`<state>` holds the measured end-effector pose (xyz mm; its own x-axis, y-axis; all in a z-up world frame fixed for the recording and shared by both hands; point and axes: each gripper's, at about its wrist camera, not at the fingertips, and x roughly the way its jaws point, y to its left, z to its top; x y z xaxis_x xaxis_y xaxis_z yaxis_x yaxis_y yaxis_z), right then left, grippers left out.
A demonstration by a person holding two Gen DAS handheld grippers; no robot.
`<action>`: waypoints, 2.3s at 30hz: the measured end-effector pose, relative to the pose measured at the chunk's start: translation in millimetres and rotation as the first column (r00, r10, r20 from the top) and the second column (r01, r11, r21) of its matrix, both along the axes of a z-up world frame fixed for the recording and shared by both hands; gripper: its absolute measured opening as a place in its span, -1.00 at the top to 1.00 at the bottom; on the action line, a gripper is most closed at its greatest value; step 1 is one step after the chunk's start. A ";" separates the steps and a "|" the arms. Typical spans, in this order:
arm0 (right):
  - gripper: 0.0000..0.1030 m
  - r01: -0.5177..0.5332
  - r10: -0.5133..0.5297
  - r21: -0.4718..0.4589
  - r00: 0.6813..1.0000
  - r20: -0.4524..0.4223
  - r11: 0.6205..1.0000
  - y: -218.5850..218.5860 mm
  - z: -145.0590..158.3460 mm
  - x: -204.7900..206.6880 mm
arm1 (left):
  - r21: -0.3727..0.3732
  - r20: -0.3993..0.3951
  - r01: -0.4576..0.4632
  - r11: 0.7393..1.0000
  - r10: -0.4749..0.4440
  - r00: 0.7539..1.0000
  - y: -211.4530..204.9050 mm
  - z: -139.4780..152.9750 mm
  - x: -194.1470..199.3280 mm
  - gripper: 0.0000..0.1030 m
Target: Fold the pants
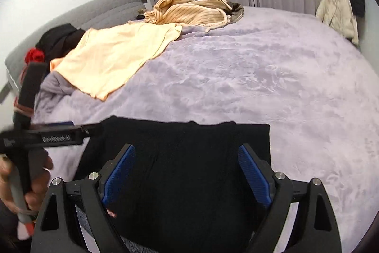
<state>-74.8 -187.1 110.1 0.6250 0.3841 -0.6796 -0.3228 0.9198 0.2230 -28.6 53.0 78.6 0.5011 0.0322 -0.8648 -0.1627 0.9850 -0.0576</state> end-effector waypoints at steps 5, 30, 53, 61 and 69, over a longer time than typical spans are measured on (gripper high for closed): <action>-0.76 0.063 -0.053 0.067 0.988 -0.146 0.996 -13.2 -24.1 50.7 | 0.089 -0.081 0.000 0.996 0.007 0.997 -7.2 -37.4 18.8 -1.00; -0.77 -0.130 0.125 -0.059 0.988 -0.087 0.990 7.8 -43.9 -63.0 | 0.000 -0.053 0.034 0.999 -0.034 0.998 9.0 -32.2 -48.4 -1.00; -0.87 -0.183 0.180 -0.031 0.980 -0.086 0.983 11.3 -41.5 -100.2 | 0.082 -0.030 0.065 0.994 -0.063 0.998 -1.2 -27.9 -79.4 -1.00; -0.87 -0.133 0.132 -0.066 0.991 -0.021 0.989 18.1 -13.7 -77.1 | 0.092 -0.026 0.061 0.994 -0.059 0.998 -3.7 -27.6 -81.0 -1.00; -0.87 -0.045 0.030 -0.103 0.989 -0.143 0.994 33.6 -17.3 21.1 | 0.089 -0.027 0.064 0.994 -0.062 0.998 -3.7 -27.5 -80.3 -1.00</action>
<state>-53.7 -153.5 92.8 0.5064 0.3268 -0.7980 -0.3298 0.9284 0.1709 -108.9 49.3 51.0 0.4839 0.0796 -0.8715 -0.1007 0.9943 0.0348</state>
